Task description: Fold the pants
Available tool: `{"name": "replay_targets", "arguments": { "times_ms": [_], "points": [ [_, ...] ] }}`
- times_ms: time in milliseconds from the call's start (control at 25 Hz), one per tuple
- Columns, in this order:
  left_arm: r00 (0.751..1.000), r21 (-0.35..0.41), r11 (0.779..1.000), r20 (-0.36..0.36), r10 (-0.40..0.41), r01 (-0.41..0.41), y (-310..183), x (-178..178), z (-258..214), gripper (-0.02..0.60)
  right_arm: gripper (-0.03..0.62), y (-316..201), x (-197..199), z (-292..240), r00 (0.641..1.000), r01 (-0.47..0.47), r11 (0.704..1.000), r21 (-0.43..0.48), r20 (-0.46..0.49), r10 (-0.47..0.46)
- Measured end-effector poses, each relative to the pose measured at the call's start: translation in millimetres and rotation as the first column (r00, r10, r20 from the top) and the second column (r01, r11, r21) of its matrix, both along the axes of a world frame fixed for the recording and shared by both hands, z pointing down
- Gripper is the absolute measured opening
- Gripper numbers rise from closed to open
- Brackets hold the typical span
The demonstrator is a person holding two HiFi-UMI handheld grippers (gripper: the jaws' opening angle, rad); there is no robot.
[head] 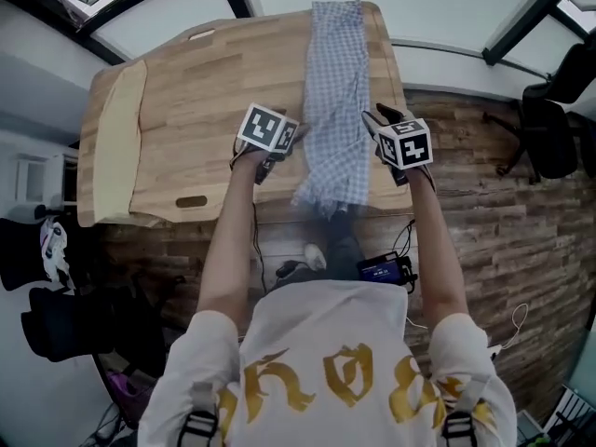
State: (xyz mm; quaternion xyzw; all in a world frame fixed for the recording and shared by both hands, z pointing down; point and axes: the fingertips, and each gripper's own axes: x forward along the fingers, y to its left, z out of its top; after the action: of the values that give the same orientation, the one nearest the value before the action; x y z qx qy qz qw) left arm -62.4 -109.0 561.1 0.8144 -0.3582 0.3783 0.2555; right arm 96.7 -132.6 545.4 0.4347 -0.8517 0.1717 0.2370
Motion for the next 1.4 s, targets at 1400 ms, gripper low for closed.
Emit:
{"name": "replay_targets", "arguments": {
  "times_ms": [1400],
  "points": [
    [0.940, -0.151, 0.928, 0.084, -0.330, 0.339, 164, -7, 127, 0.046, 0.069, 219, 86, 121, 0.994, -0.064, 0.953, -0.295, 0.067, 0.087]
  ]
}}
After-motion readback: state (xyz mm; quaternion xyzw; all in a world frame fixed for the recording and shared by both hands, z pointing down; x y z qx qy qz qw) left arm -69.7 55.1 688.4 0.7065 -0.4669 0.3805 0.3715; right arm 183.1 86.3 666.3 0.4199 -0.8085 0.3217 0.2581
